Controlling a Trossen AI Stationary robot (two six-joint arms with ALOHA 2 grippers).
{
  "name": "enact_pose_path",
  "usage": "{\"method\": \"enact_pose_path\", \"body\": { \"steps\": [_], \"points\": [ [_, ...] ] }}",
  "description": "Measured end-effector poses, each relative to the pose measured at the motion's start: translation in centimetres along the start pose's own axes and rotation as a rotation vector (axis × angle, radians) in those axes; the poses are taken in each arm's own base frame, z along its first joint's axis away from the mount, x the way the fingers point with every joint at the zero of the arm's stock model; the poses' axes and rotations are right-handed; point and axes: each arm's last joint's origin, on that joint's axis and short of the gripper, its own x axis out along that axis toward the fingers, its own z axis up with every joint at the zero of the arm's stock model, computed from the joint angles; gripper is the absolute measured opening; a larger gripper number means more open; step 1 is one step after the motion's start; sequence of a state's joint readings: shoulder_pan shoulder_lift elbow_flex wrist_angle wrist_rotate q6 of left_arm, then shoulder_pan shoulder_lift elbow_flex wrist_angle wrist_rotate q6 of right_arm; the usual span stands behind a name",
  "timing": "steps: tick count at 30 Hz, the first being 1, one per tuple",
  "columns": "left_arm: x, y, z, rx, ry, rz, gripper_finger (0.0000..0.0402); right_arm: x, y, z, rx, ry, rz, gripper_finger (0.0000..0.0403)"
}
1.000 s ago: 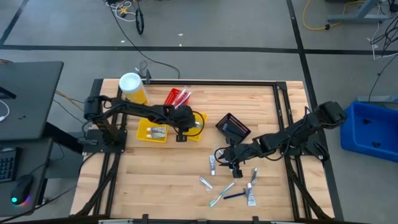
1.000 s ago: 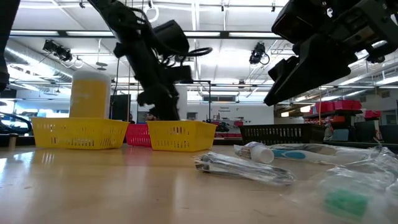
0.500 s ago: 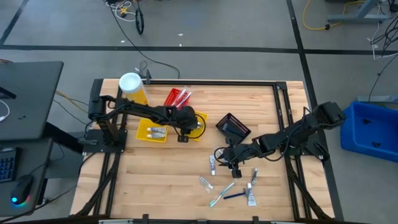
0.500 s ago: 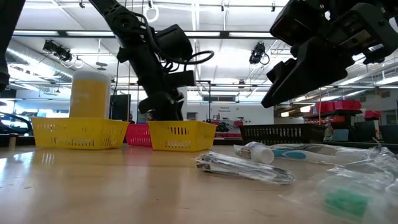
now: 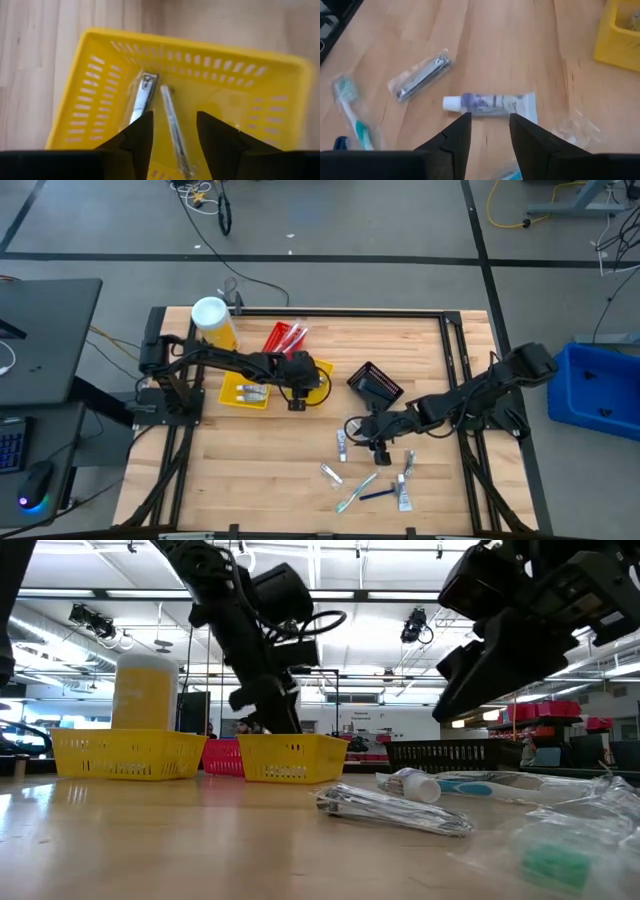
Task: Pick & Place Travel size toiletries
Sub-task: Put the blue razor into the black bin
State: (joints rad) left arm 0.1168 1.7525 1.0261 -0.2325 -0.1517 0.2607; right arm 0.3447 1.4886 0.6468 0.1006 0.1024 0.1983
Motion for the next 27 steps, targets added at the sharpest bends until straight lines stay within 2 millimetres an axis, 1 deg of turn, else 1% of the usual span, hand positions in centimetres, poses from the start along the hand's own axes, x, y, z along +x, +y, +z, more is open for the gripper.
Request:
{"method": "enact_pose_path", "body": {
  "steps": [3,7,9,10,12,14,18,24,27],
  "points": [
    [-0.9,-0.4,1.2,-0.01,0.006,-0.015,0.0146,-1.0,-0.1,-0.1,0.019,0.031,-0.007,0.0139],
    [-2.8,-1.0,2.7,-0.033,0.021,-0.063,0.0136,-2.9,-0.2,0.2,0.128,0.046,-0.01,0.0139],
    [-3.9,-1.5,2.9,-0.026,0.046,-0.095,0.0134,-4.1,-0.3,-0.1,0.17,0.081,-0.019,0.0138],
    [-4.4,-1.8,3.4,-0.028,0.024,-0.098,0.0133,-4.6,-0.3,-0.2,0.188,0.101,-0.024,0.0138],
    [-5.4,-2.5,3.4,-0.023,0.027,-0.109,0.0133,-5.6,-0.4,-0.7,0.237,0.145,-0.04,0.0138],
    [-6.3,-3.2,3.7,-0.029,-0.005,-0.119,0.0134,-6.5,-0.5,-1.2,0.303,0.197,-0.062,0.0138],
    [-7.6,-4.9,4.1,-0.056,-0.031,-0.148,0.0134,-7.1,-0.5,-1.9,0.399,0.261,-0.098,0.0138],
    [-8.5,-7.3,4.4,-0.07,-0.063,-0.187,0.0133,-7.0,0.0,-2.1,0.392,0.277,-0.092,0.0138],
    [-8.8,-8.2,4.5,-0.09,-0.077,-0.169,0.0133,-7.0,0.1,-2.2,0.39,0.277,-0.092,0.0136]
  ]
}}
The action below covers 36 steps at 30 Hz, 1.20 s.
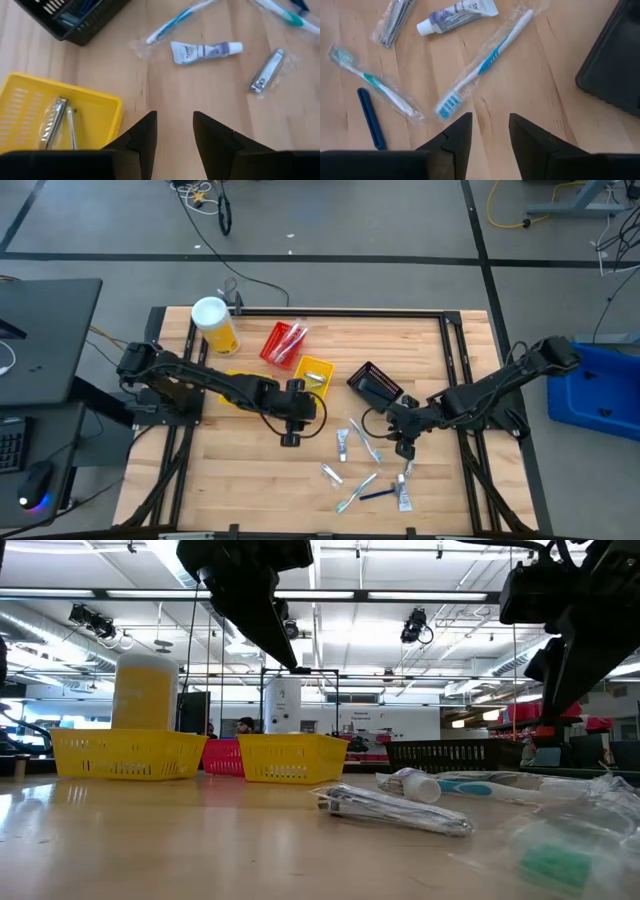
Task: Pick & Place Travel size toiletries
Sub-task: Put the blue razor into the black bin
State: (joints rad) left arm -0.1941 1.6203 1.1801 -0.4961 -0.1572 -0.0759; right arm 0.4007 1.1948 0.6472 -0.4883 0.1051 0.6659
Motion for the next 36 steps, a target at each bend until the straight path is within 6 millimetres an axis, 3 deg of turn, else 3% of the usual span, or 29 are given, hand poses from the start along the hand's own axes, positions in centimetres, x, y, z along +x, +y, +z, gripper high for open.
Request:
{"method": "enact_pose_path", "body": {
  "steps": [7,19,27,36],
  "points": [
    [-0.2,-1.0,0.2,-0.049,-0.039,0.03,0.0133,0.0,0.0,0.0,0.0,-0.003,-0.006,0.0135],
    [-0.2,-0.9,0.6,-0.059,-0.082,0.035,0.0133,0.0,0.2,0.1,-0.014,-0.018,0.01,0.0135],
    [-0.2,-0.9,0.7,-0.058,-0.082,0.035,0.0133,0.6,3.9,0.1,-0.286,-0.158,0.21,0.0134],
    [-0.2,-0.9,0.7,-0.064,-0.082,0.034,0.0133,3.4,7.9,-3.0,-0.33,-0.125,0.282,0.0133]
  ]
}}
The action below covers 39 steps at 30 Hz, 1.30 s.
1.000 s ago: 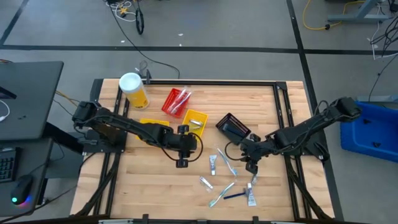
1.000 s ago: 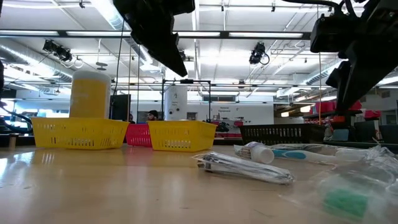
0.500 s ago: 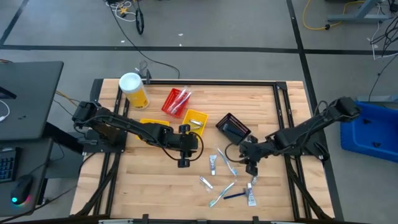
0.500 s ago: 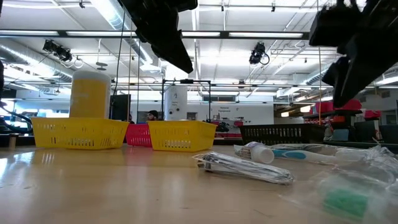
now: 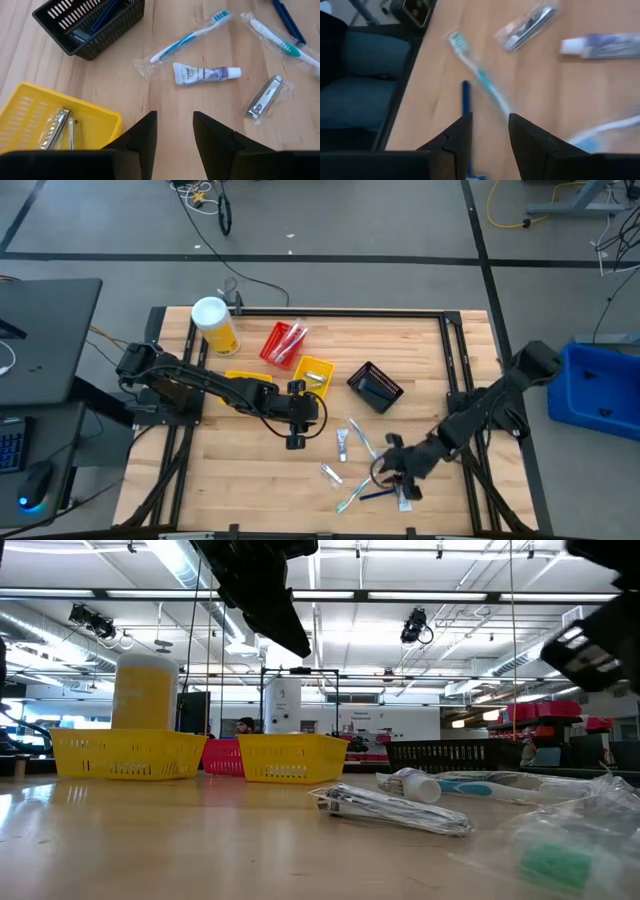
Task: Pick & Place Travel size toiletries
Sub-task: Put the blue razor into the black bin
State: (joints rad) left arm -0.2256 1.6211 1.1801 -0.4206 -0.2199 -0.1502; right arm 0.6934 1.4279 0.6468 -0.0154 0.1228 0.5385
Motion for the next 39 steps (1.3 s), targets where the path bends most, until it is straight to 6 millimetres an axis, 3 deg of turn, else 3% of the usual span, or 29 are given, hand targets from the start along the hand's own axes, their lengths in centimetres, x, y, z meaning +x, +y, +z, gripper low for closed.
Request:
{"method": "enact_pose_path", "body": {
  "steps": [6,12,16,23,32,39],
  "points": [
    [0.0,0.0,0.0,-0.049,0.0,0.0,0.0132,2.7,2.6,-1.8,-0.017,-0.053,0.045,0.0133],
    [0.0,0.0,0.0,-0.055,-0.002,0.0,0.0132,5.3,2.9,-3.7,-0.066,0.034,-0.025,0.0133],
    [0.0,0.0,0.0,-0.057,-0.003,0.0,0.0132,6.4,3.2,-3.6,-0.09,0.07,-0.076,0.0133],
    [0.0,0.0,0.0,-0.056,-0.002,0.0,0.0132,6.5,3.2,-3.6,-0.135,0.07,-0.107,0.0127],
    [0.0,0.0,0.0,-0.027,-0.002,0.0,0.0132,6.5,3.0,-3.7,-0.142,0.082,-0.132,0.0057],
    [0.0,0.0,0.0,-0.001,-0.002,0.0,0.0132,6.0,2.9,-3.3,-0.207,0.057,-0.14,0.0047]
  ]
}}
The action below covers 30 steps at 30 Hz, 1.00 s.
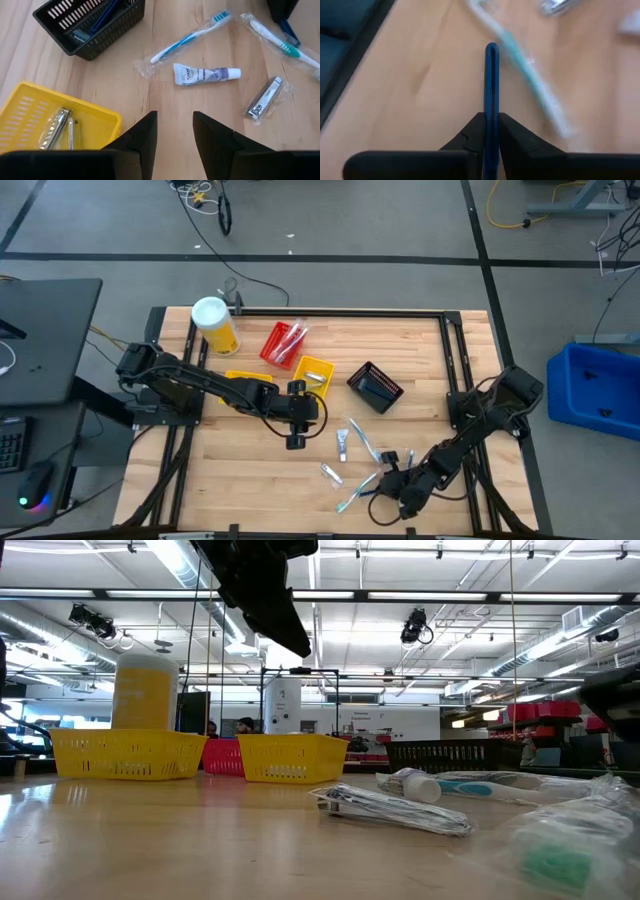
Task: Pick & Place Travel size toiletries
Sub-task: Put the blue razor into the black bin
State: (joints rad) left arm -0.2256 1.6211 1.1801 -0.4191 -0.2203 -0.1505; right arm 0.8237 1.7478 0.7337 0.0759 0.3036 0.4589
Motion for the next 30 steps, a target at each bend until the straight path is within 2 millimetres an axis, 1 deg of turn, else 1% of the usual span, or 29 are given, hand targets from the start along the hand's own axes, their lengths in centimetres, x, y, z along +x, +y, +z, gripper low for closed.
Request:
{"method": "enact_pose_path", "body": {
  "steps": [2,4,6,9,11,13,16,20,25,28,30],
  "points": [
    [0.0,0.0,0.0,0.015,0.0,0.0,0.0132,-0.6,-0.1,0.5,-0.003,-0.032,-0.018,0.0047],
    [0.0,0.0,0.0,0.026,0.0,0.0,0.0132,-1.7,-0.4,1.3,0.01,-0.07,-0.023,0.0046],
    [0.0,0.0,0.0,0.028,0.0,0.0,0.0132,-3.0,-1.1,2.0,0.027,-0.078,-0.031,0.0045],
    [0.0,0.0,0.0,0.027,-0.001,0.0,0.0132,-5.3,-2.9,3.3,0.086,-0.105,-0.061,0.0045],
    [0.0,0.0,0.1,0.026,-0.008,-0.001,0.0132,-6.9,-4.1,3.8,0.104,-0.121,-0.113,0.0045],
    [0.0,0.0,0.1,0.025,-0.012,-0.002,0.0132,-8.3,-5.4,4.0,0.097,-0.128,-0.196,0.0045],
    [0.0,0.0,0.1,0.033,-0.014,-0.002,0.0132,-9.9,-7.8,4.3,0.13,-0.156,-0.384,0.0045],
    [0.0,0.0,0.1,0.028,-0.014,-0.002,0.0132,-10.6,-11.2,4.3,0.23,-0.137,-0.545,0.0045],
    [0.0,0.0,0.1,0.028,-0.014,-0.002,0.0132,-9.9,-15.2,3.0,0.414,-0.128,-0.717,0.0045],
    [0.0,0.0,0.1,0.028,-0.014,-0.002,0.0132,-9.6,-16.9,1.8,0.528,-0.118,-0.763,0.0045],
    [0.0,0.0,0.1,0.029,-0.014,-0.002,0.0132,-9.3,-17.8,1.2,0.569,-0.128,-0.787,0.0045]
  ]
}}
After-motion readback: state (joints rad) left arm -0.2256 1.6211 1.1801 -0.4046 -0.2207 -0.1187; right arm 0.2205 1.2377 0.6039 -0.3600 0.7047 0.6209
